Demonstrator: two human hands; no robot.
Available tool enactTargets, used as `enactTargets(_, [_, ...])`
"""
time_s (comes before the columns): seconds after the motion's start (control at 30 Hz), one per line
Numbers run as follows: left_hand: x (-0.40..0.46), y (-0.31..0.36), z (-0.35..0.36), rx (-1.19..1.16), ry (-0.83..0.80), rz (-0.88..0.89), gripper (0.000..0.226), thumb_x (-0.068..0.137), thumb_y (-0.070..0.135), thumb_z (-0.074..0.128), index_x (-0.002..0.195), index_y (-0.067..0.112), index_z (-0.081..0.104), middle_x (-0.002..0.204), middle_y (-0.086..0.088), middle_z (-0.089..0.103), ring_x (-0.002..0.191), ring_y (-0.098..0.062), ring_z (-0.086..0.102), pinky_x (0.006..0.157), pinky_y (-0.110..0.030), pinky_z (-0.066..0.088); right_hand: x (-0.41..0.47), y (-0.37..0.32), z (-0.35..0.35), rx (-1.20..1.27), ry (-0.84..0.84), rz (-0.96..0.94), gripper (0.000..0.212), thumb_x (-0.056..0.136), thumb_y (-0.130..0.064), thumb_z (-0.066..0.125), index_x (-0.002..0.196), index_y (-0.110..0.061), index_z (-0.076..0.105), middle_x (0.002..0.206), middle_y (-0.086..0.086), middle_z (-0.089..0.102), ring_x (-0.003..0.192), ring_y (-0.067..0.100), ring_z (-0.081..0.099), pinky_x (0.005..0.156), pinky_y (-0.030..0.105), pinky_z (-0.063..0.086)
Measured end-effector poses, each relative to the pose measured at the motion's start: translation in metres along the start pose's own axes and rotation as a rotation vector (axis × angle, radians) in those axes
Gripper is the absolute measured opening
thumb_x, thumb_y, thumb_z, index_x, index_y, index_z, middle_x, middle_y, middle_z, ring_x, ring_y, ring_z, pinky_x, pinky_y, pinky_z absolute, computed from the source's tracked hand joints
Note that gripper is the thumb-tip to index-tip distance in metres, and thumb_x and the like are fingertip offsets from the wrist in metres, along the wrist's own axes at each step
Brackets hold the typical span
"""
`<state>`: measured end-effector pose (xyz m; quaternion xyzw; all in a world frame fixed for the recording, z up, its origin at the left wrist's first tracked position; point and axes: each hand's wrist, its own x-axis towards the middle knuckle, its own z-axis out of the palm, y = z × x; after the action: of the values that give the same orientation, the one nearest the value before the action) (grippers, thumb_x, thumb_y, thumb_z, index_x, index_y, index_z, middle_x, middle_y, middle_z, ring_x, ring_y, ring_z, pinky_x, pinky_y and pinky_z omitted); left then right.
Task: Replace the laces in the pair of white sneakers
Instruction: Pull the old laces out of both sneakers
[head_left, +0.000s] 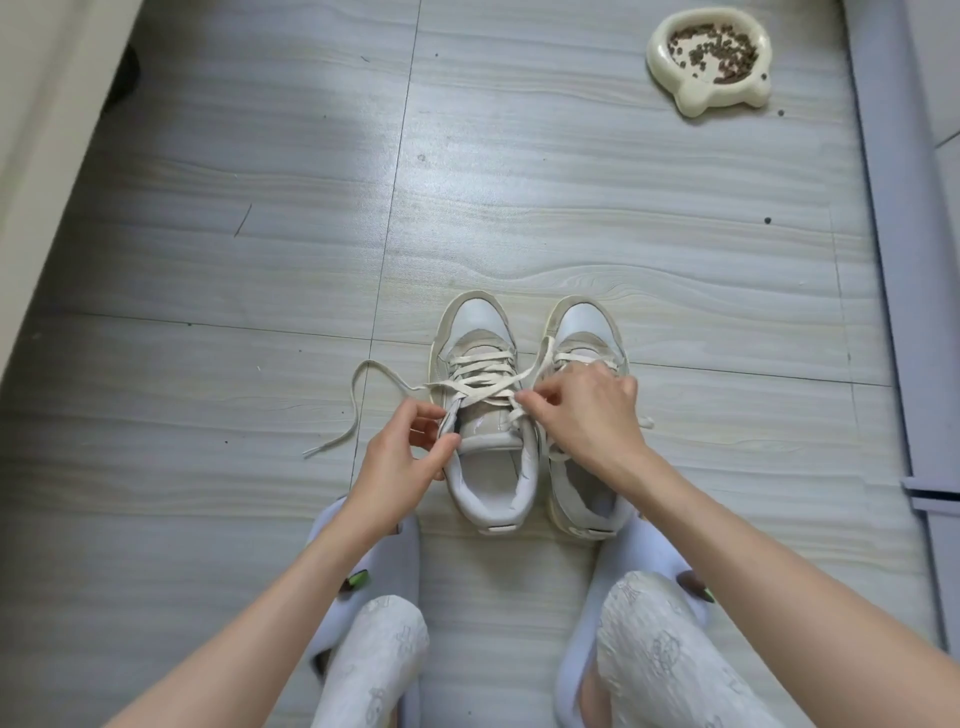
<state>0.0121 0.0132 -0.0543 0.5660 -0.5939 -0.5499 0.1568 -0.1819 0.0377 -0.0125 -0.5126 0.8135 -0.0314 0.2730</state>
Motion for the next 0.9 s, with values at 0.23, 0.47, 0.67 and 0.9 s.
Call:
enactTargets(0.23, [-0.002,0.002,-0.001,0.006,0.005,-0.004,0.02,0.084,0.016,0.066,0.091,0.029,0.052,0.088,0.004,0.061,0.075,0.0,0.056,0.075,-0.046,0.055,0.012,0.005,-0.014,0.672,0.05,0.076,0.024,0.086,-0.019,0.062,0.066,-0.008,0.069,0.059,0.003,0.065,0.06,0.017,0.063,0.063,0.03,0.048])
enactTargets(0.47, [-0.001,0.005,0.0,-0.007,0.008,-0.022,0.019,0.084,0.017,0.067,0.089,0.024,0.05,0.089,-0.004,0.062,0.081,-0.017,0.061,0.077,-0.046,0.054,0.016,0.025,-0.041,0.993,0.262,0.241,0.017,0.089,-0.019,0.061,0.073,-0.02,0.064,0.063,-0.009,0.068,0.063,0.002,0.062,0.064,0.014,0.047])
enactTargets(0.67, [-0.005,0.008,-0.003,0.042,0.013,-0.041,0.022,0.085,0.018,0.066,0.088,0.031,0.048,0.09,0.002,0.062,0.076,-0.006,0.06,0.075,-0.025,0.05,-0.005,0.027,-0.007,0.478,0.421,0.152,0.043,0.082,-0.032,0.069,0.118,-0.014,0.054,0.1,-0.004,0.048,0.099,0.022,0.051,0.092,0.04,0.041])
enactTargets(0.9, [-0.006,0.008,-0.002,0.033,0.021,-0.068,0.022,0.085,0.019,0.066,0.087,0.031,0.048,0.089,0.001,0.061,0.077,-0.011,0.06,0.074,-0.019,0.049,-0.001,0.013,0.004,-0.134,-0.016,-0.296,0.022,0.093,-0.032,0.047,0.108,-0.026,0.061,0.112,-0.007,0.062,0.113,0.02,0.042,0.09,0.035,0.024])
